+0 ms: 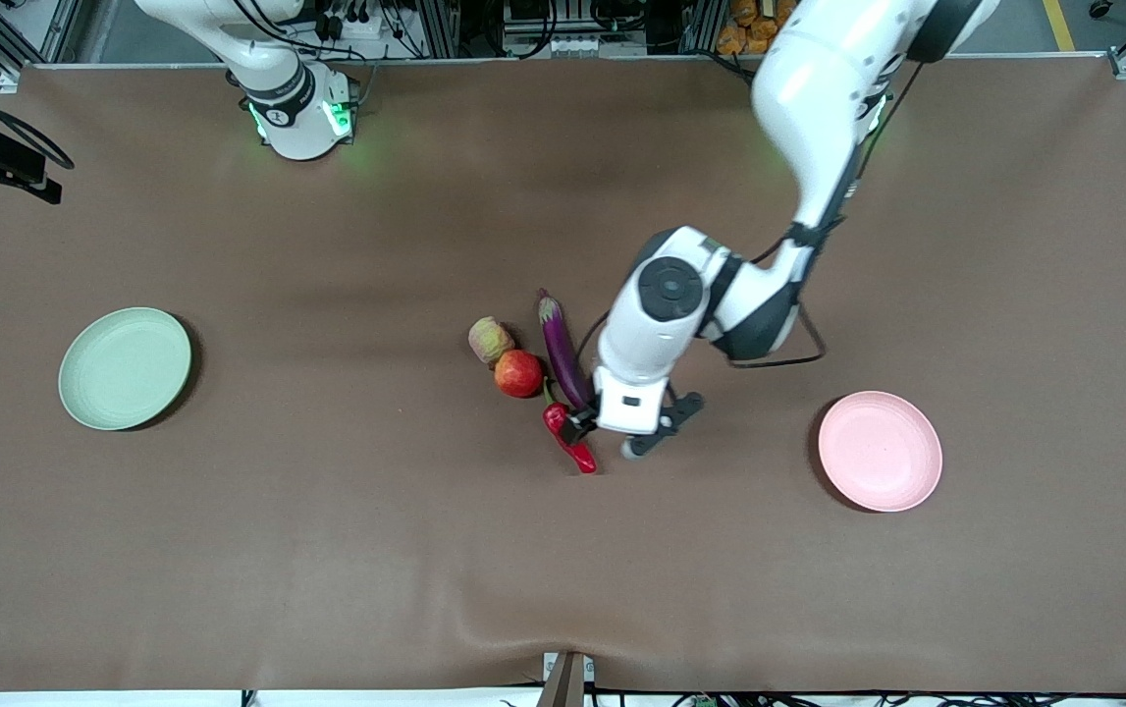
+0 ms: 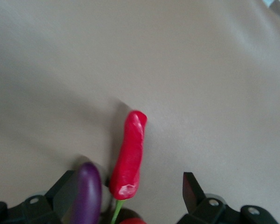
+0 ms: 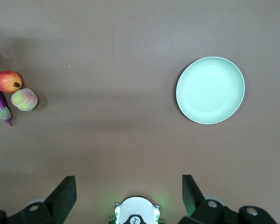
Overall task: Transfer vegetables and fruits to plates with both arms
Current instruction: 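Close the left gripper on the red pepper and lift it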
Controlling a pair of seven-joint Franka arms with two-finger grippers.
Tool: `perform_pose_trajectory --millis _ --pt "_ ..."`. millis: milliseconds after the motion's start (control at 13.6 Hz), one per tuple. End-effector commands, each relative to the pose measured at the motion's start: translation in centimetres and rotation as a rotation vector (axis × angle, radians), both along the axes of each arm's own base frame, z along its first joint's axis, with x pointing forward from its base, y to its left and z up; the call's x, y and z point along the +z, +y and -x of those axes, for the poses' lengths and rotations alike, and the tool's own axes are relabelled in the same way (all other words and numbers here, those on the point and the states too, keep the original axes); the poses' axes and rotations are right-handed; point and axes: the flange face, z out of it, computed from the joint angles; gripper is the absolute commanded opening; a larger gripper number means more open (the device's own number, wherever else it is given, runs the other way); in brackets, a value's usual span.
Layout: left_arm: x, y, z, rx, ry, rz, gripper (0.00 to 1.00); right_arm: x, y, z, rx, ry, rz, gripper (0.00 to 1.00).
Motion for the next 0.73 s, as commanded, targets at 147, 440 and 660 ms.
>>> perform_pose_trajectory --millis 147,440,660 --pt "-5.3 -2.2 0.0 0.005 -0.151 -0.071 1.0 0.1 -0.7 0.0 -0.001 0.008 -0.012 1.0" --pt "-6.6 -2.3 0.0 0.007 -0.18 -0.051 1.0 0.1 -1.4 0.0 -0.012 0.009 -0.022 1.0" --pt "-7.0 -2.3 -0.5 0.034 -0.25 0.021 1.0 0.1 -1.4 0.0 -0.014 0.009 -0.021 1.0"
